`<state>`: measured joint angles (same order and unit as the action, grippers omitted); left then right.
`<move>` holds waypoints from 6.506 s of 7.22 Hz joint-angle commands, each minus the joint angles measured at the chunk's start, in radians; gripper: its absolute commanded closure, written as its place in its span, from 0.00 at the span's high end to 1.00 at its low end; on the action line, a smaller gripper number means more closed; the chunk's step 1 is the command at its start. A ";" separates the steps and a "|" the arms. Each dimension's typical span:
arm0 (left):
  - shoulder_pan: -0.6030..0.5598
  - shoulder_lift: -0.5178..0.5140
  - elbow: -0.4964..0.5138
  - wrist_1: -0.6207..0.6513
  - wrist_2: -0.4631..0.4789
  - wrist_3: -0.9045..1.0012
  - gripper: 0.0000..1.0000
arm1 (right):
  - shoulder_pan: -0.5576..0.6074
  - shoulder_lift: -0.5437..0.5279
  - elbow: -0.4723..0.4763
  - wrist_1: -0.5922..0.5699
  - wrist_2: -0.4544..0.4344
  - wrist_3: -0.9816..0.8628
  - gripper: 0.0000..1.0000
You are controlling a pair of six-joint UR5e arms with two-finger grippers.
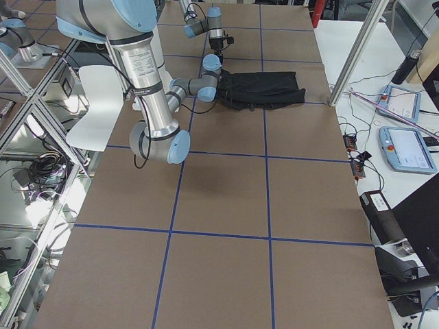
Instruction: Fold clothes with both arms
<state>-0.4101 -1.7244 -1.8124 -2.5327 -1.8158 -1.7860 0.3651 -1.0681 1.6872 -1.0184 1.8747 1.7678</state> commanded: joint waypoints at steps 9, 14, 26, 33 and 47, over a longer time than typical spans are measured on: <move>0.059 -0.007 -0.104 0.135 -0.034 0.001 0.00 | 0.015 -0.082 0.117 -0.006 0.047 0.001 0.00; 0.168 0.023 -0.191 0.134 -0.034 0.000 0.00 | -0.058 -0.225 0.276 -0.009 0.046 0.007 0.00; -0.386 -0.188 0.085 0.198 -0.315 0.241 0.00 | 0.307 0.299 -0.258 0.001 0.086 -0.258 0.00; -0.427 -0.282 0.277 0.178 -0.373 0.264 0.00 | 0.334 0.375 -0.466 0.109 0.072 -0.323 0.00; -0.634 -0.186 0.240 0.193 -0.370 0.637 1.00 | 0.580 0.271 -0.448 -0.029 0.292 -0.545 1.00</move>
<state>-0.9911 -1.9486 -1.5798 -2.3461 -2.1855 -1.3394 0.8573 -0.7530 1.2309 -0.9824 2.1034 1.3495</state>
